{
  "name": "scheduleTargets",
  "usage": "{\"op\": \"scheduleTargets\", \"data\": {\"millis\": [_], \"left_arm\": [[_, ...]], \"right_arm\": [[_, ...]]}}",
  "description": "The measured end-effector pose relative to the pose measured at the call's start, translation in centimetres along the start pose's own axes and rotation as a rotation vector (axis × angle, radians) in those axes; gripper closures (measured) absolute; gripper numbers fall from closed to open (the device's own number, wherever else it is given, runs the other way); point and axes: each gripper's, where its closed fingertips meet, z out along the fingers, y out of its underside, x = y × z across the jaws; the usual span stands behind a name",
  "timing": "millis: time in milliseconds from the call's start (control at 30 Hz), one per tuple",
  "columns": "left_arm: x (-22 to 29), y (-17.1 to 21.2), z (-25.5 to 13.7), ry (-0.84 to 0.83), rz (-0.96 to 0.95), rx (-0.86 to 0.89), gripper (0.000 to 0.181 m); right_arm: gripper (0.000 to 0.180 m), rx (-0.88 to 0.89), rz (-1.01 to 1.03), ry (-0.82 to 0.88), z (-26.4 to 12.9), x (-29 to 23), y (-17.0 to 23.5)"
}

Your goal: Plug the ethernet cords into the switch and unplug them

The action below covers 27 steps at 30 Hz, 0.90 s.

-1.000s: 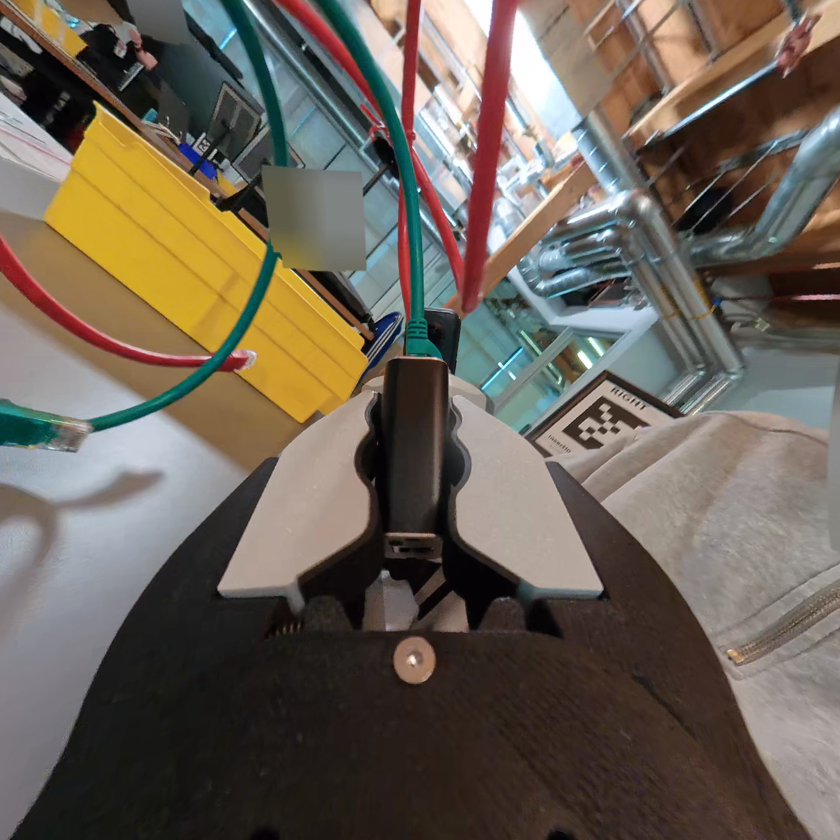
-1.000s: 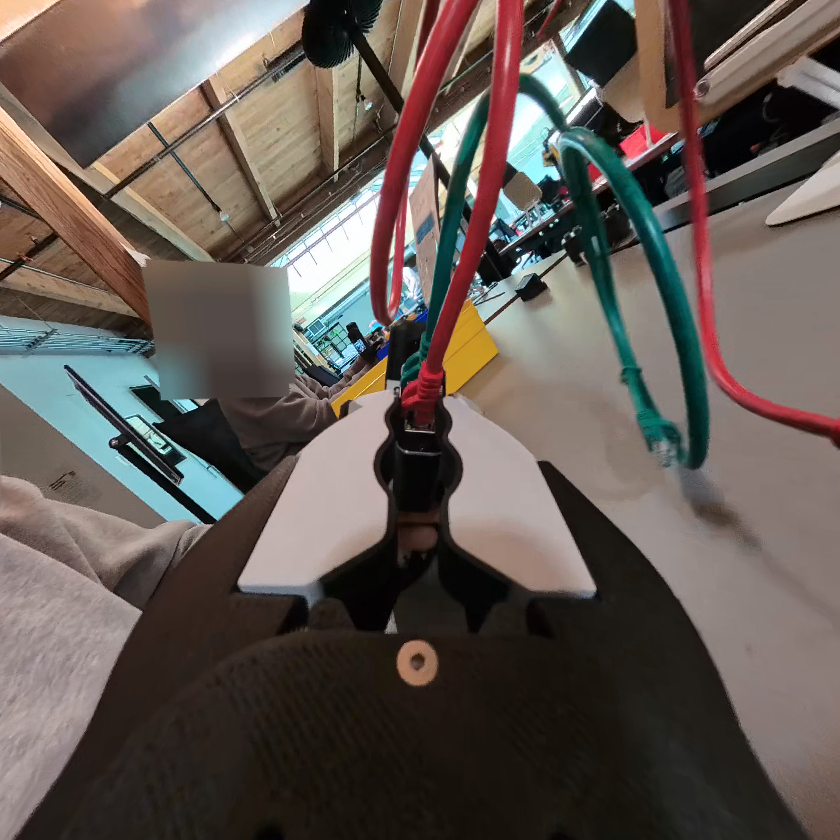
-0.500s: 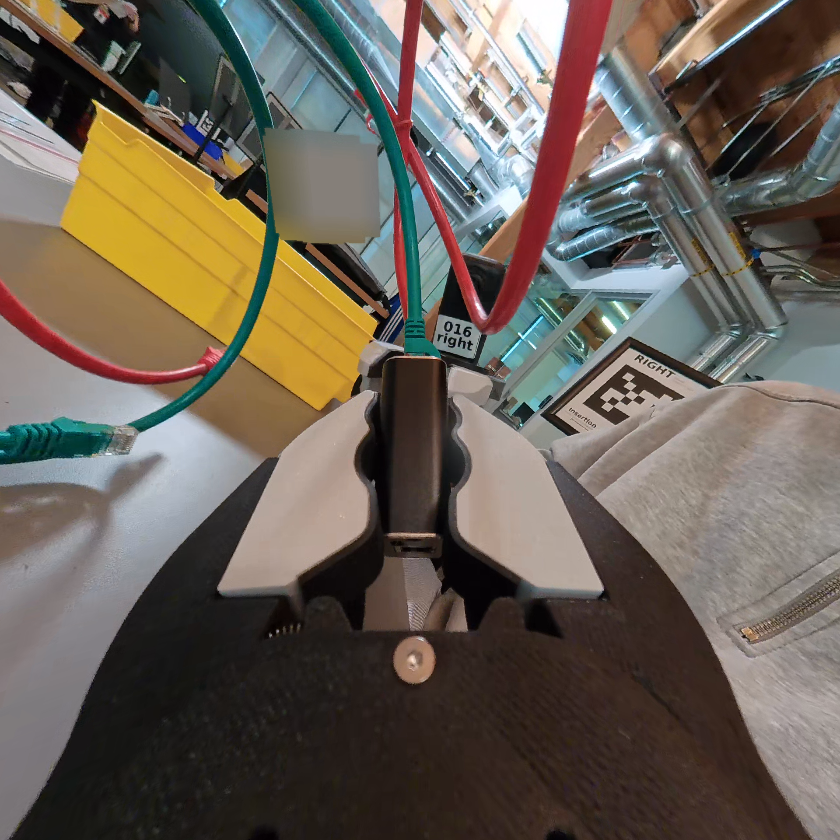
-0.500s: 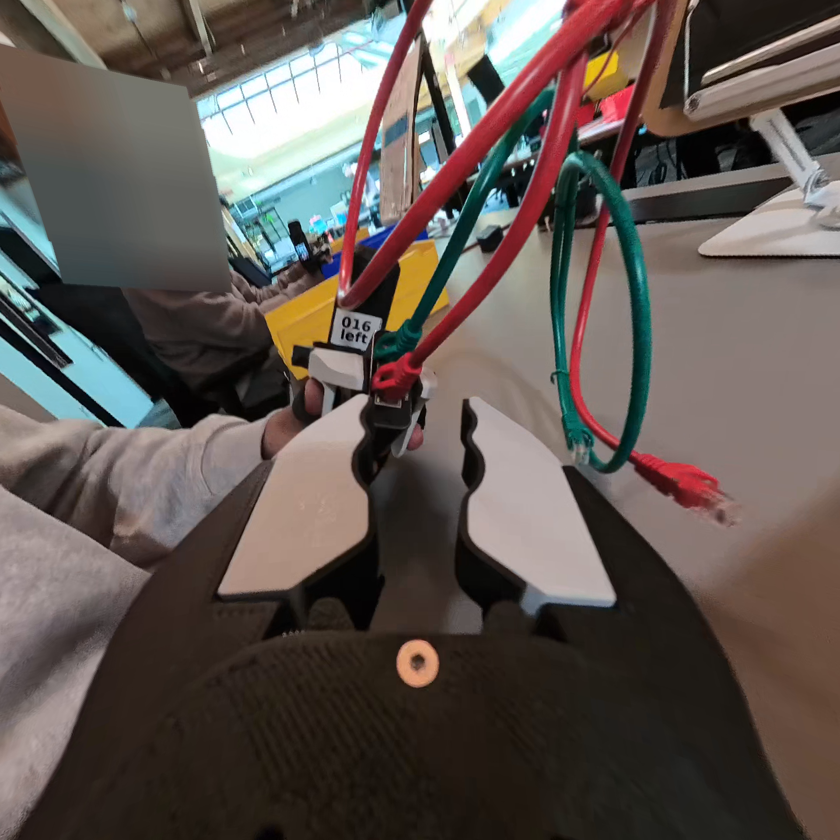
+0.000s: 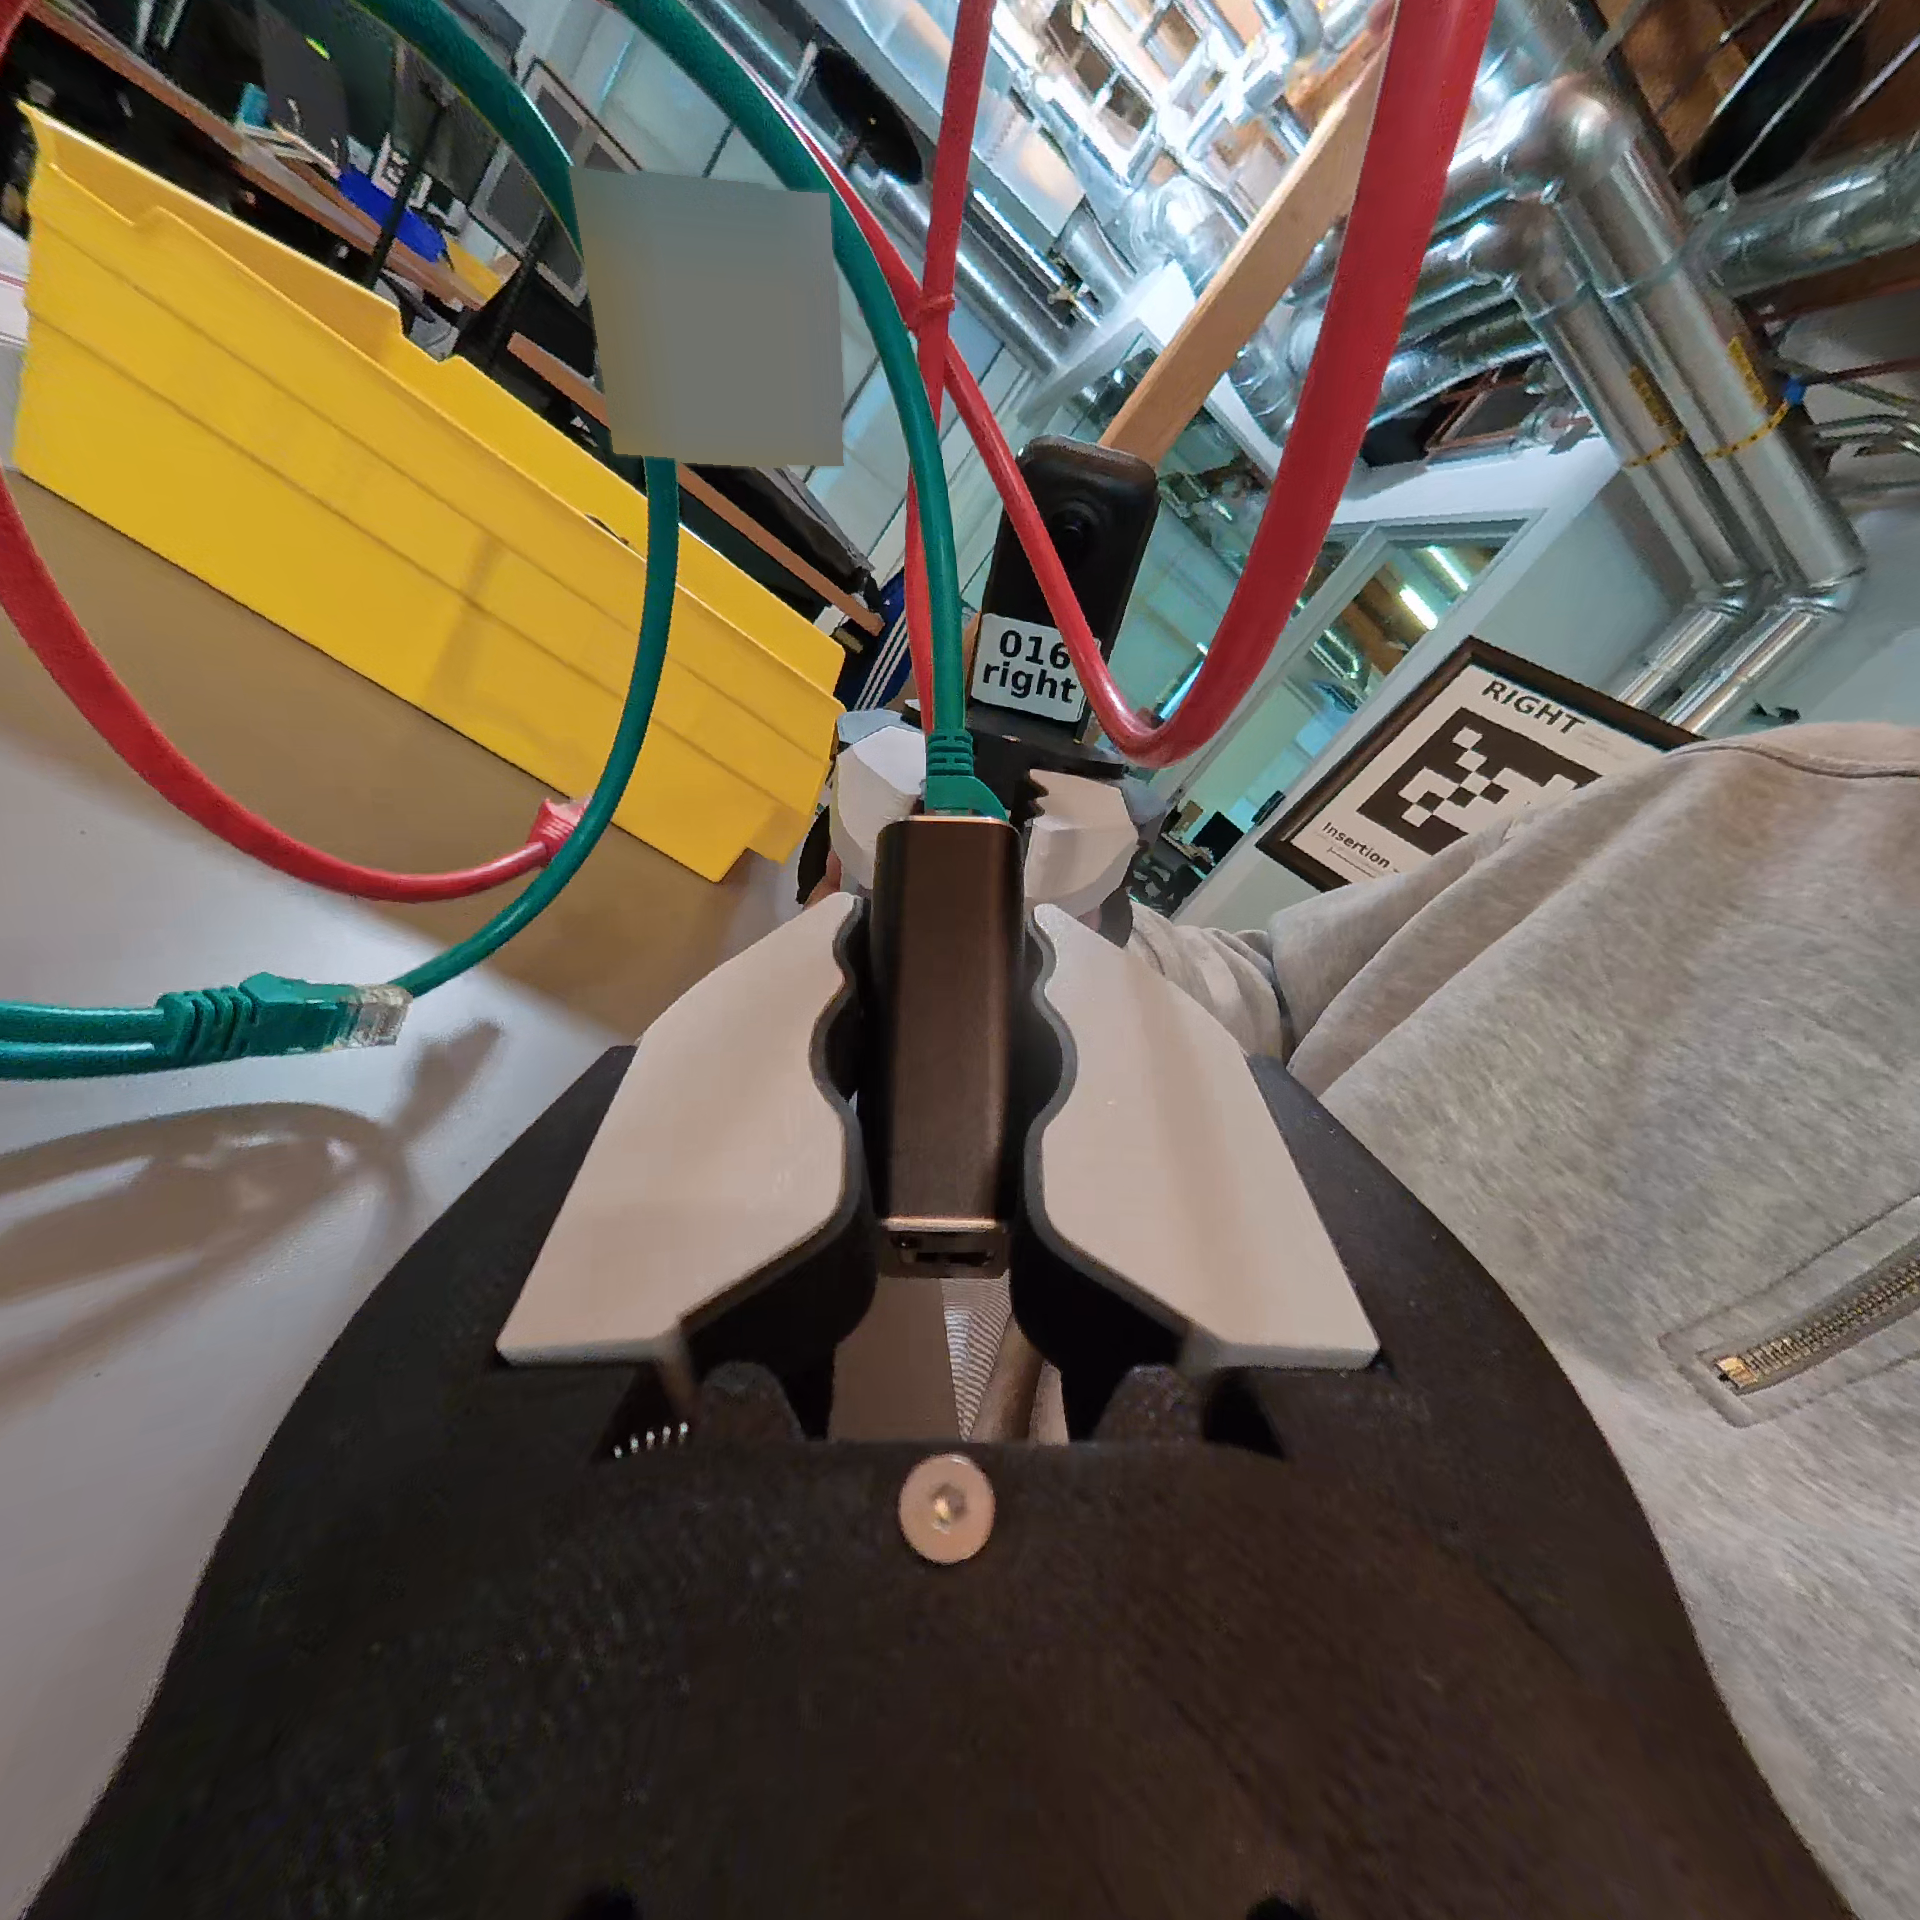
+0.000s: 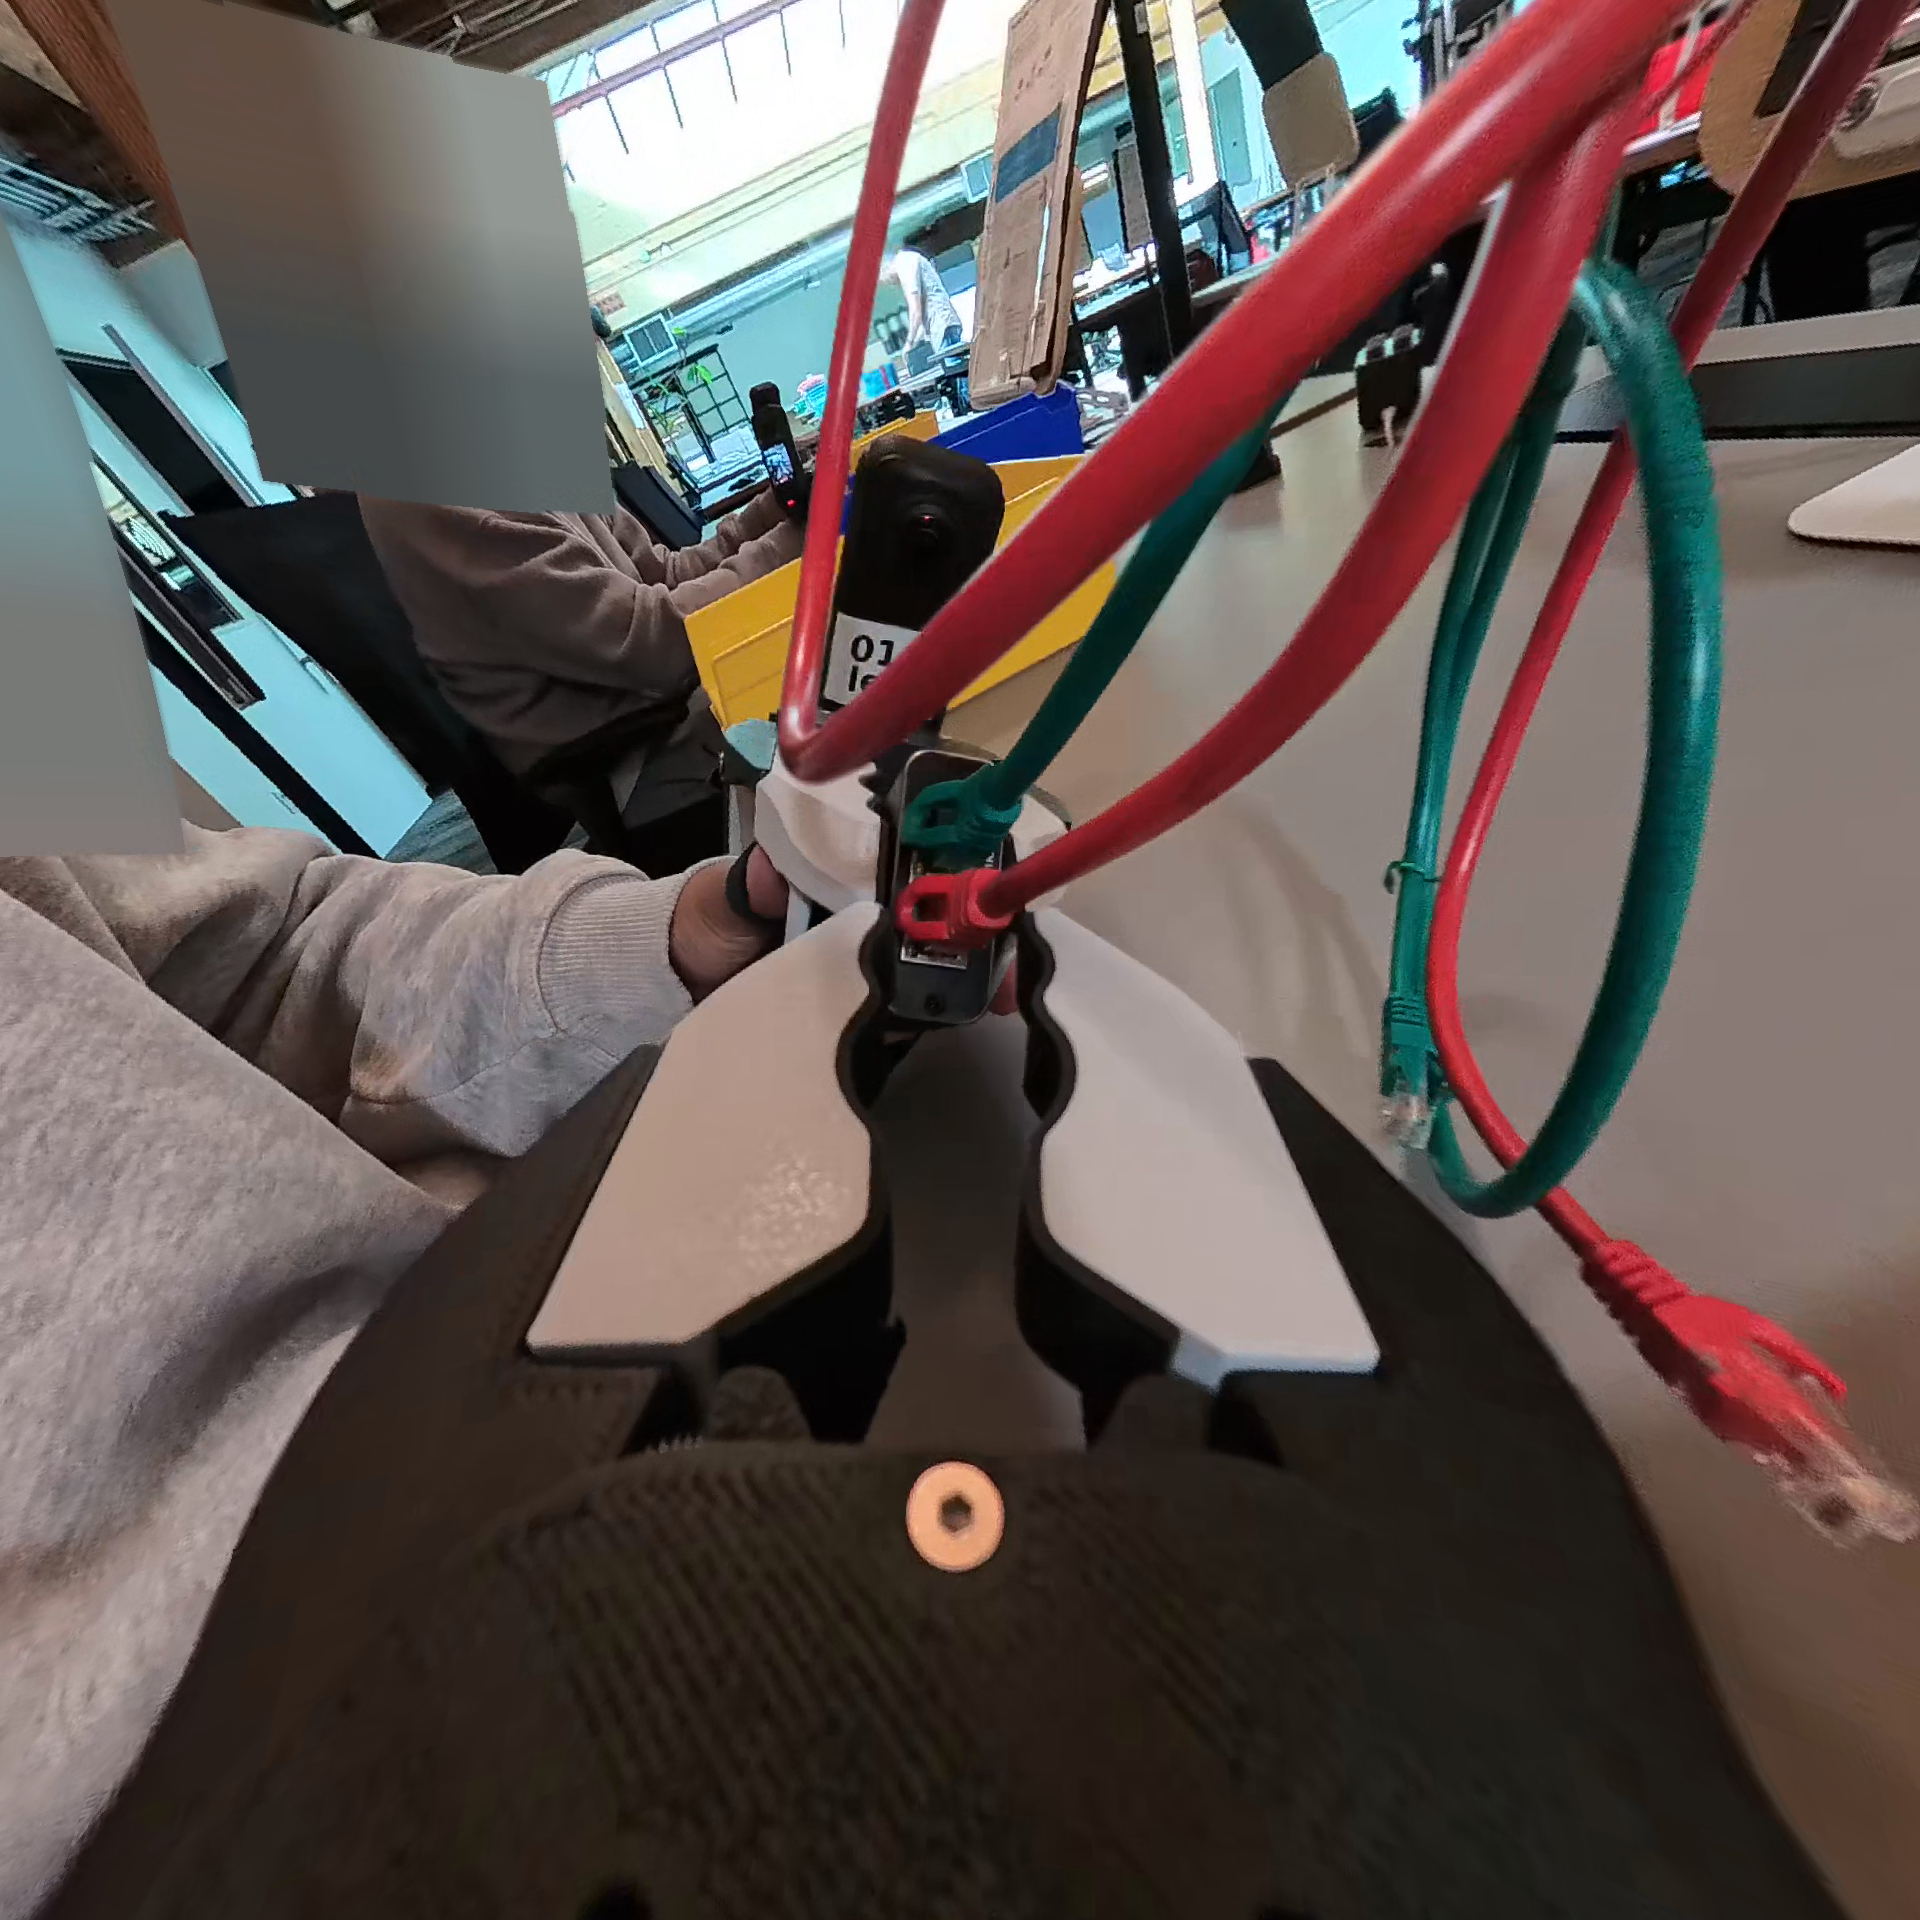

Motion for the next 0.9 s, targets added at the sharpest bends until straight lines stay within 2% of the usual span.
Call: {"op": "scheduleTargets", "data": {"millis": [233, 900], "left_arm": [[-0.02, 0.39, 0.24, 0.0, -0.002, -0.015, 0.157], [-0.21, 0.64, 0.43, -0.028, -0.046, 0.002, 0.156]], "right_arm": [[0.161, -0.014, 0.043, -0.034, -0.17, -0.1, 0.12], [0.162, -0.083, -0.048, 0.031, -0.15, 0.33, 0.76]]}}
